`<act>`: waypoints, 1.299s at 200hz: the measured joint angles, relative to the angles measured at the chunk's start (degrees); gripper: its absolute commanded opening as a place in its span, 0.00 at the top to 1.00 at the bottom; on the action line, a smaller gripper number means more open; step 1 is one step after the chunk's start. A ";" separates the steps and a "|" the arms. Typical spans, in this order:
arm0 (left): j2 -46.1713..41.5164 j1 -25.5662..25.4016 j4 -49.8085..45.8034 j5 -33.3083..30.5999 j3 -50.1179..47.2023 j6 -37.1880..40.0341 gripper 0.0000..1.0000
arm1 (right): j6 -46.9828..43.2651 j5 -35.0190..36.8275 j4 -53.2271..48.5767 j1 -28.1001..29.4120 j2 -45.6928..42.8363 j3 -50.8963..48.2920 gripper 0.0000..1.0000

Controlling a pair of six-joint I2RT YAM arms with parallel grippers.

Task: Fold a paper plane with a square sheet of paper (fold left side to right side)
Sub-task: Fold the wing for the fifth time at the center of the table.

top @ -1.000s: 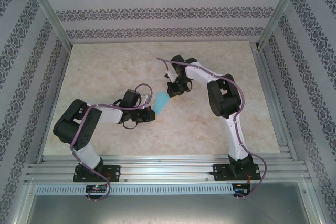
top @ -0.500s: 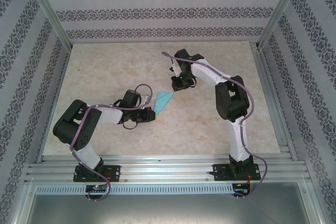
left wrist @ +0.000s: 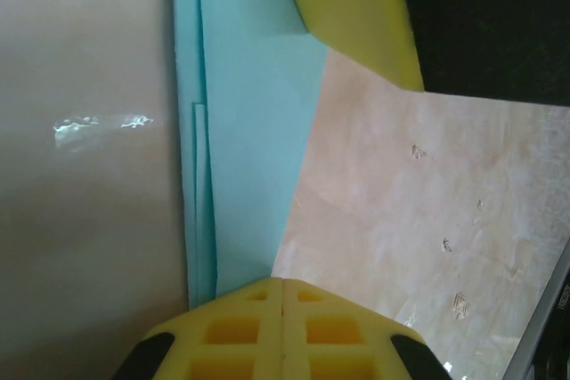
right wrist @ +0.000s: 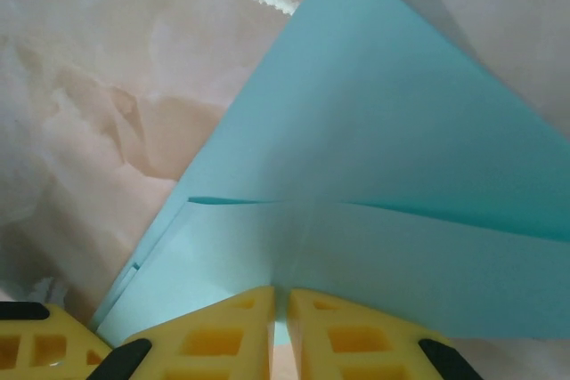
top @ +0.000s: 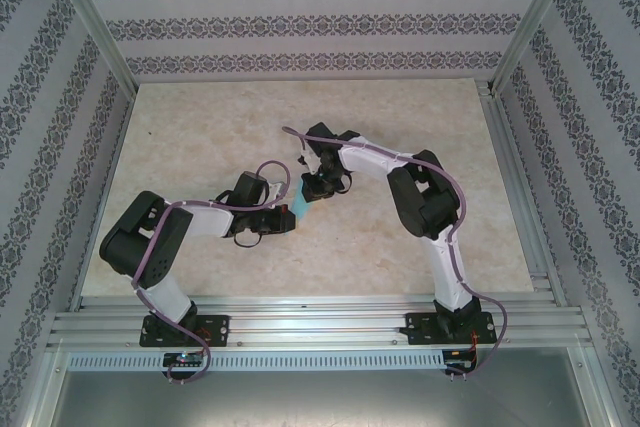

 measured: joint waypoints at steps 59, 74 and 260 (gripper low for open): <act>-1.70 -0.04 0.02 -0.87 -1.68 0.42 0.98 | -0.07 1.57 -2.34 0.15 0.83 1.70 0.85; -2.54 -0.04 0.00 -1.29 -2.51 0.63 0.98 | -0.07 1.57 -2.84 0.17 1.07 2.12 0.85; -13.94 -0.04 -4.17 -3.10 -11.47 -1.42 0.98 | -0.11 2.84 -4.13 -0.76 1.22 2.91 0.84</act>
